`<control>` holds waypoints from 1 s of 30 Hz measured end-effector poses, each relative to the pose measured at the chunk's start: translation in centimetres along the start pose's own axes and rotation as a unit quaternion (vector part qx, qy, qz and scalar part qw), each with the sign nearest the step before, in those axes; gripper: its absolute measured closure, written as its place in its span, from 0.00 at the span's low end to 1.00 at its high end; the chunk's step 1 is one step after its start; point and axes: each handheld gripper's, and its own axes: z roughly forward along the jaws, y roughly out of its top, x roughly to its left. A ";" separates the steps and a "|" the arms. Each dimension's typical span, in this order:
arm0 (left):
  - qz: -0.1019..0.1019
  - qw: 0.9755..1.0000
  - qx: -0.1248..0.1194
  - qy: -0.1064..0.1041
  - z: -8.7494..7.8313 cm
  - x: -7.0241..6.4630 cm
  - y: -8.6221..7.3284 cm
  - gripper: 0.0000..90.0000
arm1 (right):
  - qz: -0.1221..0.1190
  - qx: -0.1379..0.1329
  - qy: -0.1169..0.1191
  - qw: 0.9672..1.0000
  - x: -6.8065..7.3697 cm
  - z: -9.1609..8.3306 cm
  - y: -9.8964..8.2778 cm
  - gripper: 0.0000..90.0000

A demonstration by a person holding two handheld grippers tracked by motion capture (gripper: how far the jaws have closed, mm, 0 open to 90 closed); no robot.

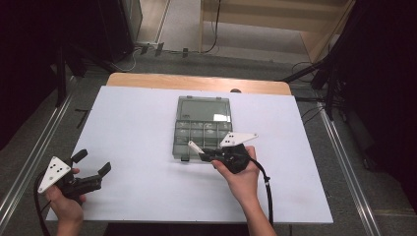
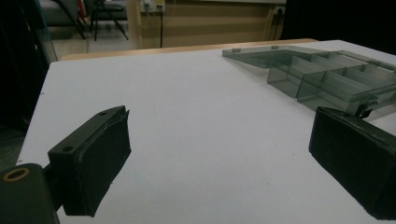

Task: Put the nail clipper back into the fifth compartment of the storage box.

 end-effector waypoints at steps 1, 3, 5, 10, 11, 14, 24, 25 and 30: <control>0.000 1.000 0.000 0.000 0.0 0.0 0.0 0.05 | 0.000 0.000 0.000 1.000 0.0 0.0 0.0 0.88; 0.000 1.000 0.001 0.000 0.0 0.0 0.0 0.05 | 0.002 -0.003 0.000 1.000 0.0 0.1 0.2 0.88; 0.000 1.000 0.001 0.000 0.0 0.0 0.0 0.05 | 0.003 -0.006 -0.001 1.000 -0.1 0.2 0.3 0.88; 0.000 1.000 0.001 0.000 0.0 0.0 0.0 0.05 | 0.010 -0.015 -0.006 1.000 -0.2 0.7 0.7 0.88; 0.000 1.000 0.001 0.000 0.0 0.0 0.0 0.05 | 0.011 -0.016 -0.007 1.000 -0.2 0.8 0.8 0.88; 0.000 1.000 0.002 0.000 0.0 0.0 0.0 0.05 | 0.013 -0.021 -0.008 1.000 -0.3 1.0 0.9 0.88; 0.002 1.000 0.003 -0.001 0.1 0.0 0.0 0.05 | 0.029 -0.035 -0.018 0.999 -0.4 2.2 1.2 0.88; 0.001 1.000 0.002 -0.001 0.1 0.0 0.0 0.05 | 0.032 -0.038 -0.018 0.999 -0.5 2.4 1.2 0.88; 0.001 1.000 0.002 -0.002 0.1 0.0 0.1 0.05 | 0.044 -0.043 -0.025 0.998 -0.7 3.2 1.3 0.88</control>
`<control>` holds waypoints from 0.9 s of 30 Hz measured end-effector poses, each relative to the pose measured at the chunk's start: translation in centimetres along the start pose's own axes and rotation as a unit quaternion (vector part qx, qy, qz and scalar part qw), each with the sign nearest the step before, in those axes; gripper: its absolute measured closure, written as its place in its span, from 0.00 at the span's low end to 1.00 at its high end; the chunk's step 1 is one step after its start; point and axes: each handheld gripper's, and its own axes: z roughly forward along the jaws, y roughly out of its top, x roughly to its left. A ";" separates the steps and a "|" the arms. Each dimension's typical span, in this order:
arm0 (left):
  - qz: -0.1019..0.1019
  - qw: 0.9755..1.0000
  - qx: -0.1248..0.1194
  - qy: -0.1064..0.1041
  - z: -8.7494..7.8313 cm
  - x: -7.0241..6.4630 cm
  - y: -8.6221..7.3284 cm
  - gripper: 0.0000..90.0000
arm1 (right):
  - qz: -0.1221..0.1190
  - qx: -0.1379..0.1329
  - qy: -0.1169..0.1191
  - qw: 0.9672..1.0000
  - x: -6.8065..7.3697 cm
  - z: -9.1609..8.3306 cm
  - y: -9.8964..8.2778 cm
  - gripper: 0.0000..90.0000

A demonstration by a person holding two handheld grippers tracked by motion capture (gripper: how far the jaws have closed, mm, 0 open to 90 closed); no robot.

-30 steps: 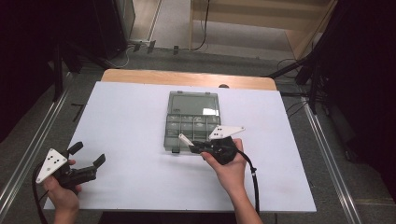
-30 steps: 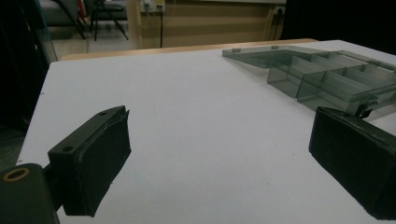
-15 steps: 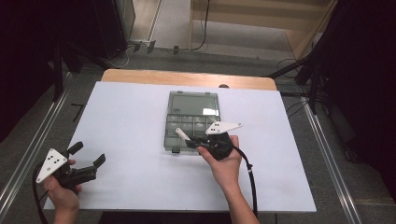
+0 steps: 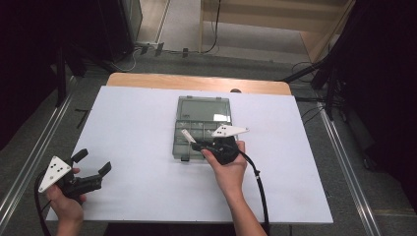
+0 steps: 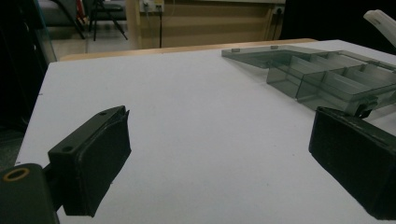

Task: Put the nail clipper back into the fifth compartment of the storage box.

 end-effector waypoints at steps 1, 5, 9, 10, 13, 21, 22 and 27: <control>0.000 1.000 0.000 0.000 0.0 0.0 0.0 0.05 | 0.003 -0.001 -0.002 1.000 0.0 0.2 0.0 0.88; -0.002 1.000 -0.001 0.000 -0.1 0.0 0.0 0.05 | 0.012 -0.005 -0.009 1.000 0.1 1.0 0.0 0.88; -0.004 1.000 -0.003 -0.001 -0.1 0.1 0.0 0.05 | 0.021 -0.004 -0.014 1.000 0.4 2.1 -0.2 0.88; -0.004 1.000 -0.003 -0.001 0.0 0.1 0.0 0.05 | 0.021 -0.004 -0.014 1.000 0.4 2.1 -0.2 0.88; -0.005 1.000 -0.003 -0.001 -0.1 0.1 0.0 0.05 | 0.024 -0.002 -0.014 1.000 0.6 2.8 -0.2 0.88; -0.005 1.000 -0.004 -0.002 -0.1 0.1 0.0 0.05 | 0.035 0.009 -0.022 0.999 0.8 4.1 -0.4 0.88; -0.005 1.000 -0.004 -0.002 -0.1 0.1 0.0 0.05 | 0.034 0.010 -0.025 0.999 0.8 4.3 -0.4 0.88; -0.005 1.000 -0.004 -0.001 -0.1 0.1 0.0 0.05 | 0.034 0.016 -0.026 0.999 0.8 4.7 -0.6 0.88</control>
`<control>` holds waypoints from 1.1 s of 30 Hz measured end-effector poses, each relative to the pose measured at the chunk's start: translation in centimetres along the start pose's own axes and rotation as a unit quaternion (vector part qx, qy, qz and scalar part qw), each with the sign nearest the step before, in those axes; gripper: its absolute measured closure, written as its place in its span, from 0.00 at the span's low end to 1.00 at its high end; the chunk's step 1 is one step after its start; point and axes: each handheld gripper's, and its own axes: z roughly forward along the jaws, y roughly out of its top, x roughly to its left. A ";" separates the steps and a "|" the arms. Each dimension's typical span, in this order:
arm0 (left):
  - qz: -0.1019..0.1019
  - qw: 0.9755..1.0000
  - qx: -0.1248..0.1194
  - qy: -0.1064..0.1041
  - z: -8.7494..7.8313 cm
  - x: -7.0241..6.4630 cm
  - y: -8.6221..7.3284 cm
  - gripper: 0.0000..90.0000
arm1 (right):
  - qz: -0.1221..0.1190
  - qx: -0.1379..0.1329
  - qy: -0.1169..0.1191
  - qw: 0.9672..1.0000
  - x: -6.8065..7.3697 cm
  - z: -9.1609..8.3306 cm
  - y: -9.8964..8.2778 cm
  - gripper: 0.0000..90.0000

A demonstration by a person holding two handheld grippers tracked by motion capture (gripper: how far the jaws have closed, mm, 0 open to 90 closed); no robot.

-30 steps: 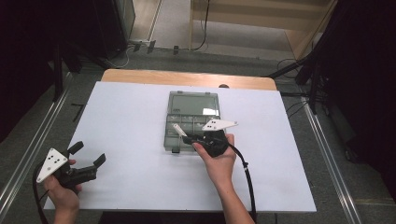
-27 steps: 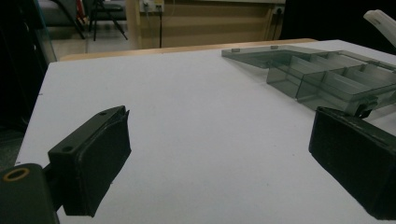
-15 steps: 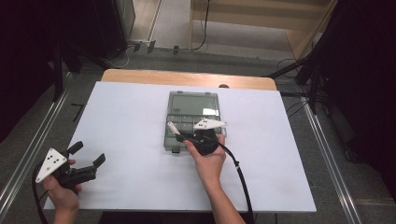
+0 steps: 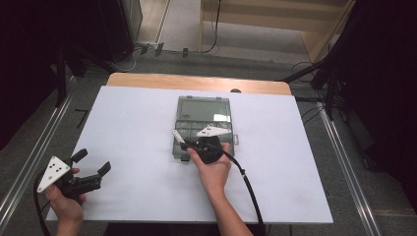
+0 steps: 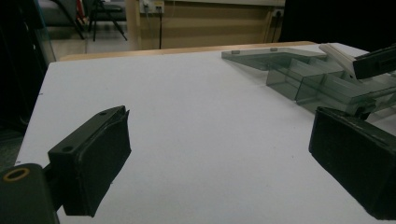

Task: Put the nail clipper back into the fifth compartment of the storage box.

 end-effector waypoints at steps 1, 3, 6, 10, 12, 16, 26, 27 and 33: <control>0.000 1.000 0.000 0.000 0.0 0.0 0.0 0.05 | 0.000 0.001 -0.002 1.000 0.0 0.0 0.0 0.87; 0.000 1.000 0.000 0.000 0.0 0.0 0.0 0.05 | 0.003 0.000 0.001 1.000 -0.2 0.0 -0.1 0.85; 0.001 1.000 0.000 0.000 0.0 0.0 0.0 0.05 | 0.009 -0.005 0.000 1.000 -0.4 -0.2 -0.3 0.59; 0.002 1.000 0.002 0.000 0.0 0.0 0.0 0.05 | 0.003 -0.021 0.001 1.000 -0.5 -0.8 -0.4 0.38; 0.002 1.000 0.002 0.001 0.0 0.0 0.0 0.05 | -0.002 -0.031 0.003 1.000 -0.7 -1.3 -0.5 0.29; 0.004 1.000 0.003 0.001 0.1 -0.1 0.0 0.05 | -0.003 -0.054 0.004 0.999 -0.9 -2.3 -0.7 0.11; 0.005 1.000 0.002 0.002 0.1 -0.1 0.0 0.05 | -0.021 -0.076 -0.035 0.996 -1.2 -4.9 -1.7 0.00; 0.005 1.000 0.002 0.002 0.1 -0.1 0.0 0.05 | -0.022 -0.078 -0.035 0.996 -1.3 -5.2 -1.8 0.00; 0.006 1.000 0.002 0.002 0.1 -0.1 0.0 0.05 | -0.022 -0.087 -0.049 0.995 -2.1 -7.1 -2.7 0.00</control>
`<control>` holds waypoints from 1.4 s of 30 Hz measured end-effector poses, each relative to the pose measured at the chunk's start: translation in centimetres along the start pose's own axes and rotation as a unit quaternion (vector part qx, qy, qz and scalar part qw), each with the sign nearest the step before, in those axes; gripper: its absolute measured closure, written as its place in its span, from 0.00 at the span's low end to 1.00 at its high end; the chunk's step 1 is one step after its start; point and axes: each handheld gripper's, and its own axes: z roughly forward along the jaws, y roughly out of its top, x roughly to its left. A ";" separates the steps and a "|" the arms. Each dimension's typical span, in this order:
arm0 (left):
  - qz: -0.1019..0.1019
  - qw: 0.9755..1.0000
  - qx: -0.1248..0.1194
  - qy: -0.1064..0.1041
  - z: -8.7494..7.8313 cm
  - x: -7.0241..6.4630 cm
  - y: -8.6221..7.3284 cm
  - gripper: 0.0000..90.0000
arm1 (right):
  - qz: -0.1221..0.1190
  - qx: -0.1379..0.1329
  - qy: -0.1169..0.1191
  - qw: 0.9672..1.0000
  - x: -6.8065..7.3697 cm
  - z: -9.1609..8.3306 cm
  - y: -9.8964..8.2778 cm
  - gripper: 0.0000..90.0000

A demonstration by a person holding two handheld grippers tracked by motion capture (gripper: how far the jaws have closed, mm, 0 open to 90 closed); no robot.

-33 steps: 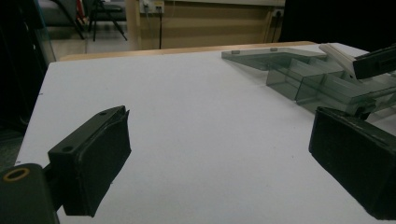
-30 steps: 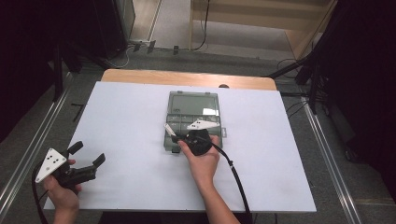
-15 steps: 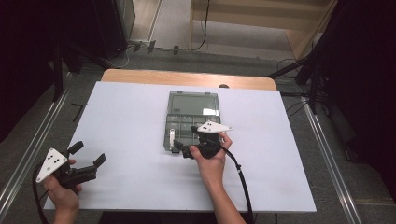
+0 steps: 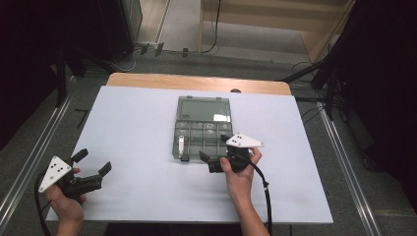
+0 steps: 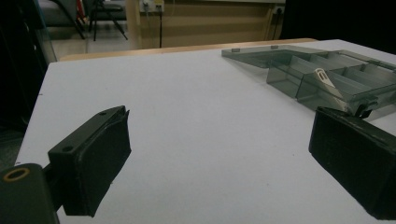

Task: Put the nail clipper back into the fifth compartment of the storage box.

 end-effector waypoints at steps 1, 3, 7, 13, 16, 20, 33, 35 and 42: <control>0.000 1.000 0.000 0.000 0.0 0.0 0.0 0.05 | 0.000 0.000 0.000 1.000 0.0 0.0 0.0 0.00; 0.001 1.000 0.000 0.000 0.0 0.0 0.0 0.05 | 0.000 -0.003 -0.003 1.000 -0.3 -0.6 -0.2 0.00; 0.001 1.000 0.001 0.000 0.0 0.0 0.0 0.05 | -0.001 -0.009 -0.011 1.000 -0.8 -1.7 -0.6 0.00; 0.002 1.000 0.000 0.000 0.0 -0.1 0.0 0.05 | 0.000 -0.016 -0.021 1.000 -1.5 -3.5 -1.2 0.00; 0.002 1.000 0.000 0.001 0.0 -0.1 0.0 0.05 | 0.002 -0.019 -0.028 0.999 -1.9 -4.4 -1.6 0.00; 0.003 1.000 0.000 0.001 0.0 -0.1 0.0 0.05 | 0.005 -0.021 -0.036 0.999 -2.5 -5.5 -2.1 0.00; 0.002 1.000 0.000 0.002 0.0 -0.1 0.0 0.05 | 0.016 -0.022 -0.062 0.998 -4.3 -8.4 -3.7 0.00; 0.002 1.000 0.000 0.002 0.0 -0.1 0.0 0.05 | 0.017 -0.022 -0.065 0.998 -4.5 -8.8 -3.9 0.00; 0.003 1.000 0.001 0.003 0.0 -0.1 0.0 0.05 | 0.026 -0.026 -0.078 0.996 -5.5 -10.5 -4.6 0.00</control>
